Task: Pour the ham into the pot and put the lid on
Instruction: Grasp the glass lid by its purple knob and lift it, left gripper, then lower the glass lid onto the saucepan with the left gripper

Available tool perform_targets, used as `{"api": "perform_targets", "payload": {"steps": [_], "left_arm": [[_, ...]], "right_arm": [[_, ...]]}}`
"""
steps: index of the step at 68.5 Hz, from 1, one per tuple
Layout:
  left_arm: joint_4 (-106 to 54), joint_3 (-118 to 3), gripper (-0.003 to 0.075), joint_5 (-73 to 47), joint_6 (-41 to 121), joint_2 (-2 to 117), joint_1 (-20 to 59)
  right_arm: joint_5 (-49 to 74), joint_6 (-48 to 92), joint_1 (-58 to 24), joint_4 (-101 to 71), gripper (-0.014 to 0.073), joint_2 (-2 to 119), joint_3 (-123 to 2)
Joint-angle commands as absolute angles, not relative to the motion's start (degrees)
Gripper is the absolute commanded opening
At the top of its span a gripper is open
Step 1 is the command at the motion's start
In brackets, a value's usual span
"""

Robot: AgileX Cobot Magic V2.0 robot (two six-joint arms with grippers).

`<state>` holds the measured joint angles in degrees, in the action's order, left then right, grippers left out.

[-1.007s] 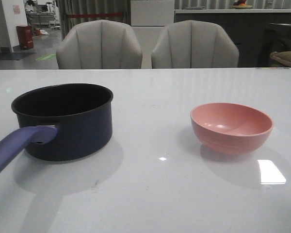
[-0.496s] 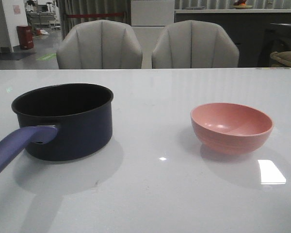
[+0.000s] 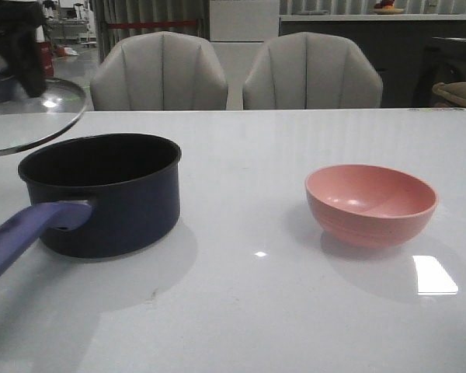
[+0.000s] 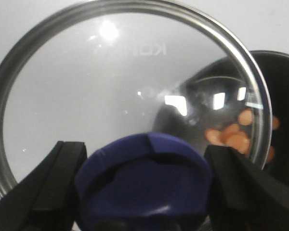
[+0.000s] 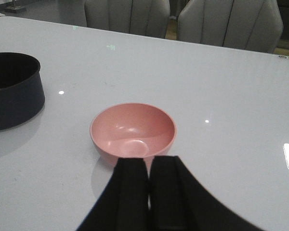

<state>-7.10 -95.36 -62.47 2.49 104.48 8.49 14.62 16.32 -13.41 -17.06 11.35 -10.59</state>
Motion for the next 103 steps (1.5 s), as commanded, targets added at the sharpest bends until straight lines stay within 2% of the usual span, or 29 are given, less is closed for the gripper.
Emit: {"api": "perform_targets", "payload": {"steps": [1,12,28,97,103], "left_arm": [[-8.31,-98.32,0.0298,-61.98,2.44,101.35,12.87],[-8.31,-98.52,0.0298,-62.26,2.44,103.99,17.55],[-10.19,-101.92,0.0298,-67.32,2.44,106.99,20.24],[-6.7,-103.14,0.0304,-66.97,2.44,111.48,20.1],[-5.46,-103.29,0.0325,-68.1,2.44,112.03,20.1]], "right_arm": [[10.06,16.74,-13.5,-17.55,0.0167,11.76,-12.2],[10.06,16.74,-13.5,-17.55,0.0167,11.76,-12.2],[10.06,16.74,-13.5,-17.55,0.0167,11.76,-12.2],[10.06,16.74,-13.5,-17.55,0.0167,11.76,-12.2],[10.06,16.74,-13.5,-17.55,0.0167,11.76,-12.2]]}}
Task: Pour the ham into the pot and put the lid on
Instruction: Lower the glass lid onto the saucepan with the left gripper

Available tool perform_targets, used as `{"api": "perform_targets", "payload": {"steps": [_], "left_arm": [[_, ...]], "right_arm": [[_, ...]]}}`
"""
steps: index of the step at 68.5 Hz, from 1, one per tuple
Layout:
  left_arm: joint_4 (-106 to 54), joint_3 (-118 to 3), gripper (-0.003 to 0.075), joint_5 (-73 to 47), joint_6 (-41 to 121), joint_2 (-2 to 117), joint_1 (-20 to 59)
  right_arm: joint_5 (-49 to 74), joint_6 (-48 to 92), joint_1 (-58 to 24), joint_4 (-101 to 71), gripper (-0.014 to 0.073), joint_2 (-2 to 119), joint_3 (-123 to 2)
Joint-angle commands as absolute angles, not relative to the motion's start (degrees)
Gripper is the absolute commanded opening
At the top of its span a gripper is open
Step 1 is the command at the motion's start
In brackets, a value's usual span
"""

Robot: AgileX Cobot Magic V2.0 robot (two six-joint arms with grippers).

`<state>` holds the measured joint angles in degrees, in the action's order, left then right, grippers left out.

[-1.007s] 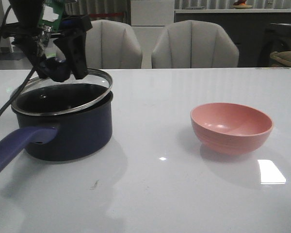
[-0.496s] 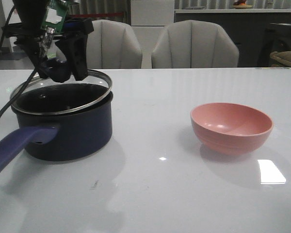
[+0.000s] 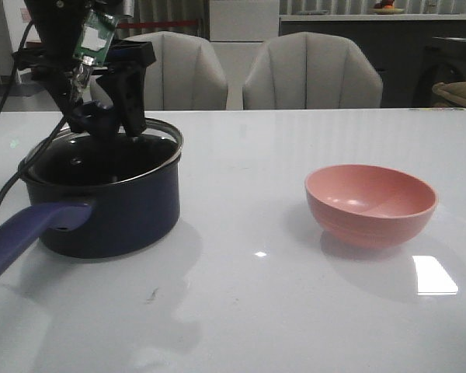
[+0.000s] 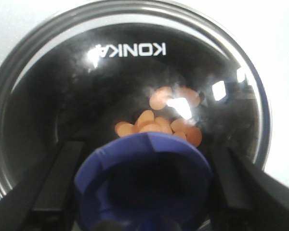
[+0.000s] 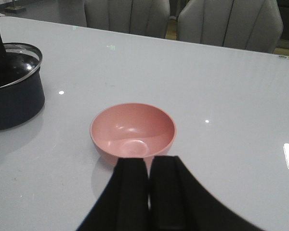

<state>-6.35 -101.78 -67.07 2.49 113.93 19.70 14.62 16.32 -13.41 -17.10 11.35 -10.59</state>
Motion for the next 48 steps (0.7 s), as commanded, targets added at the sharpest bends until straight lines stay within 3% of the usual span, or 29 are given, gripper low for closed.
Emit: {"api": "perform_targets", "payload": {"steps": [1,14,24,48], "left_arm": [[-5.09,-103.39,0.0342,-68.64,2.44,112.16,20.1],[-4.04,-104.15,0.0505,-71.28,2.44,112.16,19.97],[-4.04,-104.26,0.0587,-72.67,2.44,112.16,19.59],[-4.65,-106.57,0.0593,-72.77,2.32,111.83,19.59]], "right_arm": [[10.06,16.74,-13.5,-17.55,0.0167,11.76,-12.2],[10.06,16.74,-13.5,-17.55,0.0167,11.76,-12.2],[10.06,16.74,-13.5,-17.55,0.0167,11.76,-12.2],[10.06,16.74,-13.5,-17.55,0.0167,11.76,-12.2]]}}
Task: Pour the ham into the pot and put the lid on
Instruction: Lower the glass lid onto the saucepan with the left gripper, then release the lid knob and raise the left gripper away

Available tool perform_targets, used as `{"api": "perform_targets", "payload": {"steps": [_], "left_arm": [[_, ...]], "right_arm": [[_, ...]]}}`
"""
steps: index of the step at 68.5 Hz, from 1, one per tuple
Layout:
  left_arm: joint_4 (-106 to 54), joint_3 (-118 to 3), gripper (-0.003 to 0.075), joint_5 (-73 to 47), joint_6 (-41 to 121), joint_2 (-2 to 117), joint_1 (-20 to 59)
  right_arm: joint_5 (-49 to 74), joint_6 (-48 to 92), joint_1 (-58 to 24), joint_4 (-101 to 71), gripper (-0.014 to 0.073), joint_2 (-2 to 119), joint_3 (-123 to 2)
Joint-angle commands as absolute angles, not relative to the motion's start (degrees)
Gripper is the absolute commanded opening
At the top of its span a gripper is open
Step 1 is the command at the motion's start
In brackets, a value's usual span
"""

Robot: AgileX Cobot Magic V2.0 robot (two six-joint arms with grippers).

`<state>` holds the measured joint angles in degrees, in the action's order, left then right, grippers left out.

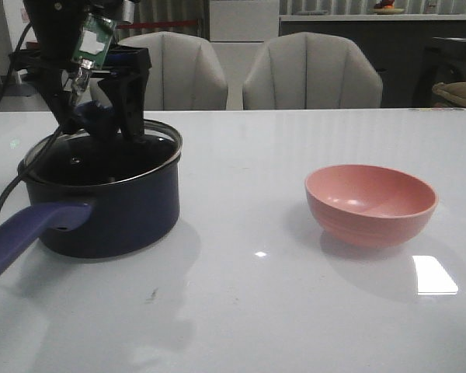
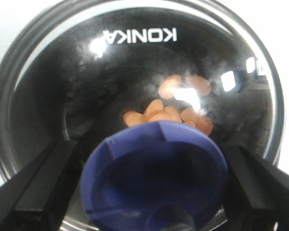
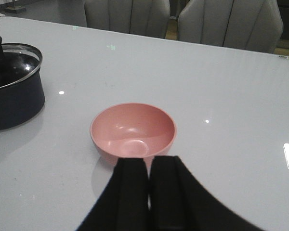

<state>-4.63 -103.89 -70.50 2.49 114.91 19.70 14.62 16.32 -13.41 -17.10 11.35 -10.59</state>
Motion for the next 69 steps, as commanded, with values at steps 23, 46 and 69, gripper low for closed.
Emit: {"api": "perform_targets", "payload": {"steps": [23,46,69], "left_arm": [[-4.86,-107.13,0.0592,-72.77,2.32,110.9,19.59],[-4.86,-106.24,0.0583,-72.77,2.48,101.89,19.59],[-4.86,-93.41,0.0583,-61.58,4.02,84.52,19.59]], "right_arm": [[10.06,16.74,-13.5,-17.55,0.0167,11.76,-12.2],[10.06,16.74,-13.5,-17.55,0.0167,11.76,-12.2],[10.06,16.74,-13.5,-17.55,0.0167,11.76,-12.2]]}}
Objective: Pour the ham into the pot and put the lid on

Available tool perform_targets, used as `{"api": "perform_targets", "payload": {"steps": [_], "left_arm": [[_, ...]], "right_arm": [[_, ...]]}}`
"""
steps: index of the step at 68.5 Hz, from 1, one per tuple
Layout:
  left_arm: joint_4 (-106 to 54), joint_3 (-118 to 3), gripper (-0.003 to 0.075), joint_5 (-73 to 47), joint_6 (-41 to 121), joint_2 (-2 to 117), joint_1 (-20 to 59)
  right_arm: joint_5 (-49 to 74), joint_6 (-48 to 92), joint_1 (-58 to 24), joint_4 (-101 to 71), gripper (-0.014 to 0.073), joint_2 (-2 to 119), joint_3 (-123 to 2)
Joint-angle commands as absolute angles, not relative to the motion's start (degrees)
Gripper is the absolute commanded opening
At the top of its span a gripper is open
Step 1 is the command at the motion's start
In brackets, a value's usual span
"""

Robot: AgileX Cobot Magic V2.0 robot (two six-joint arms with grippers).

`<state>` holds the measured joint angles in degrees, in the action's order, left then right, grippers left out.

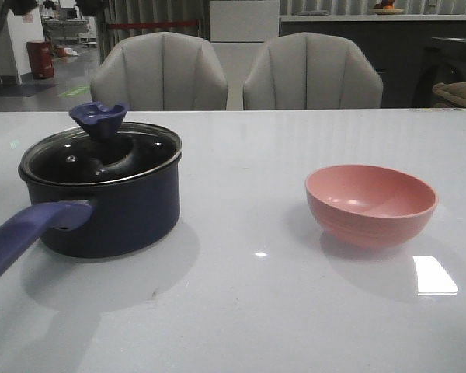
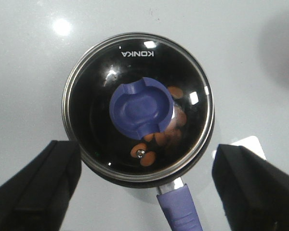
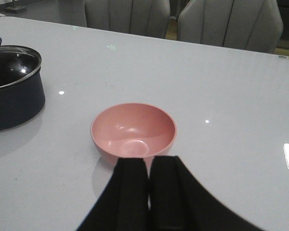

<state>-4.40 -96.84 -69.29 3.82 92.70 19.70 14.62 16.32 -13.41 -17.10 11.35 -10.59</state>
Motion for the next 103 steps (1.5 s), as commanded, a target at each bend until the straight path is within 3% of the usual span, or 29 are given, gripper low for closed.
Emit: {"api": "perform_targets", "payload": {"steps": [1,42,63,71,84,103], "left_arm": [[-4.86,-92.38,0.0583,-60.59,4.02,83.55,19.59],[-4.56,-42.18,0.0582,-20.98,4.02,41.93,19.59],[-4.91,-23.19,0.0578,-11.5,4.02,18.51,19.7],[-4.91,-20.01,0.0461,-11.6,4.02,13.52,19.7],[-4.91,-18.65,0.0103,-10.73,4.02,11.13,19.7],[-4.91,-18.65,0.0112,-11.14,4.02,11.13,19.7]], "right_arm": [[10.06,16.74,-13.5,-17.55,0.0167,11.76,-12.2],[10.06,16.74,-13.5,-17.55,0.0167,11.76,-12.2],[10.06,16.74,-13.5,-17.55,0.0167,11.76,-12.2],[10.06,16.74,-13.5,-17.55,0.0167,11.76,-12.2],[10.06,16.74,-13.5,-17.55,0.0167,11.76,-12.2],[10.06,16.74,-13.5,-17.55,0.0167,11.76,-12.2]]}}
